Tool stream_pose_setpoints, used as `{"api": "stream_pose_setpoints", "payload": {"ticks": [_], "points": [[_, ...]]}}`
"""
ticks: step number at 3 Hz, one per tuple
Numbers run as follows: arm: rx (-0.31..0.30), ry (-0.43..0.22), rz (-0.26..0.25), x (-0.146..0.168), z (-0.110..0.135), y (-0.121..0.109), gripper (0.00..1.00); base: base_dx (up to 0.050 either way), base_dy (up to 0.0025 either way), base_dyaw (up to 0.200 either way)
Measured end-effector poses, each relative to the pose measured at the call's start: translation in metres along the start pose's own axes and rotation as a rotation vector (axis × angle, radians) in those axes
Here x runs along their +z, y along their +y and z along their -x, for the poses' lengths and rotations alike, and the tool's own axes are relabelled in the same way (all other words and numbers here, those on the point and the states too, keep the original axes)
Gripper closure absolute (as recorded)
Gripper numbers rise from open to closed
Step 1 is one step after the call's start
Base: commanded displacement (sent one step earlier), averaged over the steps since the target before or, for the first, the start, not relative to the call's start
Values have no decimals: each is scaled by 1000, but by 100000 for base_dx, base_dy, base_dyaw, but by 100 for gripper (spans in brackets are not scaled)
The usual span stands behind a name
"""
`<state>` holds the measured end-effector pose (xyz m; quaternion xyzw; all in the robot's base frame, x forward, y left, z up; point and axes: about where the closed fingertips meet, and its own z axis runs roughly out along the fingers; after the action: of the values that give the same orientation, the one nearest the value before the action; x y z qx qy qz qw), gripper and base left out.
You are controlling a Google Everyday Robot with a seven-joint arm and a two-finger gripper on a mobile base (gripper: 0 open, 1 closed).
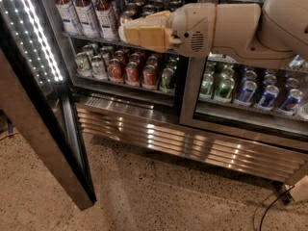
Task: Open left fridge door
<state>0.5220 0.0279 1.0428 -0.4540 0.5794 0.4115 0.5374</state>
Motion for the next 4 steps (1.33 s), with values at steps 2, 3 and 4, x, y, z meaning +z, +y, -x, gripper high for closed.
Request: {"api": "stream_pose_setpoints", "payload": {"ticks": [2,3,4], "points": [[0,0,0,0,0,0,81,0,0,0],[0,0,0,0,0,0,58,0,0,0],[0,0,0,0,0,0,35,0,0,0]]}}
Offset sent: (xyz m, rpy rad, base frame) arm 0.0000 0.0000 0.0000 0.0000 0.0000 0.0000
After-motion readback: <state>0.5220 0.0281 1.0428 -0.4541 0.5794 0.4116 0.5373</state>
